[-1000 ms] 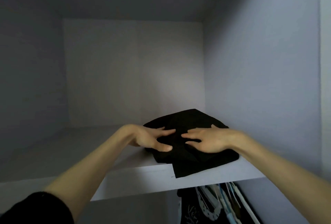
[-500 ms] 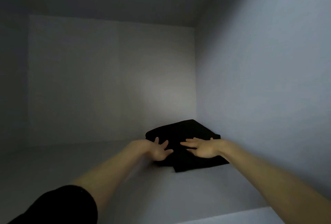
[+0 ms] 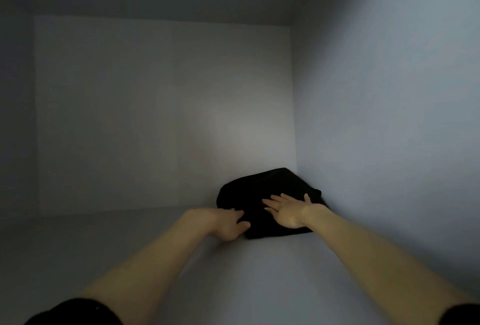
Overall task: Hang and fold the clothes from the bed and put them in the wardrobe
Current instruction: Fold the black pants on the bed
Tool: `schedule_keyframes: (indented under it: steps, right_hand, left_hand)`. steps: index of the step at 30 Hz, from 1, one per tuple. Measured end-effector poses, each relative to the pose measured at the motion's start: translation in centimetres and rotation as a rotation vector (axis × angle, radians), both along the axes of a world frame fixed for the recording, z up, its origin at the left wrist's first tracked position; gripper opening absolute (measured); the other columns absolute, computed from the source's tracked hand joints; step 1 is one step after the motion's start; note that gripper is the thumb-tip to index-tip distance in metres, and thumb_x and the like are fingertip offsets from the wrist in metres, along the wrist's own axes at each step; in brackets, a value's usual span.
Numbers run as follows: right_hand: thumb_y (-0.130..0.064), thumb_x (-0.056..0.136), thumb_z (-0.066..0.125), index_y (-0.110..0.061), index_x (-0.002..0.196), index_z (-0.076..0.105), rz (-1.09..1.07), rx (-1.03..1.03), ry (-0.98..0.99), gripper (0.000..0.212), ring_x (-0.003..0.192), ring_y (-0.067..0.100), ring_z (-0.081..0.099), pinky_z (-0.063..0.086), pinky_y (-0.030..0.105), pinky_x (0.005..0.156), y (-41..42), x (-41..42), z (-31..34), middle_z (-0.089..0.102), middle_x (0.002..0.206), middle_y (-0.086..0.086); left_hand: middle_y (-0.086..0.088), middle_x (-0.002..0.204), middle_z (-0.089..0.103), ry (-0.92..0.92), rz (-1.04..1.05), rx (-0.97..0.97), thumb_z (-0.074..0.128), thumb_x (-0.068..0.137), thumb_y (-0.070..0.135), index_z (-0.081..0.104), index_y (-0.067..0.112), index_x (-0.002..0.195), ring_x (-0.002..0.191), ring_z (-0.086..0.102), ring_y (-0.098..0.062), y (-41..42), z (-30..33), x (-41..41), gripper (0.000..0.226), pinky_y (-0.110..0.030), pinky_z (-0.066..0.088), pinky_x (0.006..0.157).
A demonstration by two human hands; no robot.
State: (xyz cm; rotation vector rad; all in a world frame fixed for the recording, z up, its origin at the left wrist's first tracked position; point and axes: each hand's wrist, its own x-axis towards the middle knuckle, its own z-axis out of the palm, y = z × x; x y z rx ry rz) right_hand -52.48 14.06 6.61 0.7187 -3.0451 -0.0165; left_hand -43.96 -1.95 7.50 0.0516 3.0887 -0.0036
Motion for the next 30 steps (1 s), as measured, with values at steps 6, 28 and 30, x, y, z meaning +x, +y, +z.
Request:
schedule_keyframes:
  steps: [6, 28, 30]
  right_hand:
    - [-0.044, 0.102, 0.013, -0.024, 0.151, 0.016, -0.024, -0.151, 0.037, 0.052, 0.145, 0.024, 0.01, 0.006, 0.052, 0.117, 0.3, 6.1, 0.5, 0.013, 0.158, 0.003]
    - [-0.028, 0.095, 0.05, -0.016, 0.124, 0.059, -0.599, -0.85, 0.249, 0.032, 0.108, 0.019, 0.06, 0.043, 0.03, 0.096, 15.4, 56.8, -17.5, 0.064, 0.121, 0.002]
    - [-0.026, 0.095, 0.051, -0.015, 0.122, 0.061, -0.687, -0.84, 0.177, 0.031, 0.108, 0.019, 0.06, 0.043, 0.029, 0.096, 18.1, 62.2, -20.4, 0.065, 0.12, 0.002]
  left_hand:
    - [-0.01, 0.154, 0.026, 0.178, -0.046, 0.302, 0.039, 0.1, 0.033, 0.021, 0.009, 0.148, 0.141, 0.027, -0.02, -1.3, 1.3, 3.9, 0.057, -0.026, 0.021, 0.114]
    - [-0.007, 0.104, 0.065, -0.021, -0.657, 1.169, 0.044, 0.098, 0.008, 0.059, 0.011, 0.109, 0.09, 0.062, -0.019, 16.0, -16.6, 41.3, 0.02, -0.017, 0.048, 0.077]
    - [-0.008, 0.101, 0.064, -0.161, -0.719, 1.143, 0.043, 0.097, 0.006, 0.059, 0.009, 0.109, 0.088, 0.06, -0.02, 19.2, -19.0, 45.4, 0.02, -0.017, 0.047, 0.074]
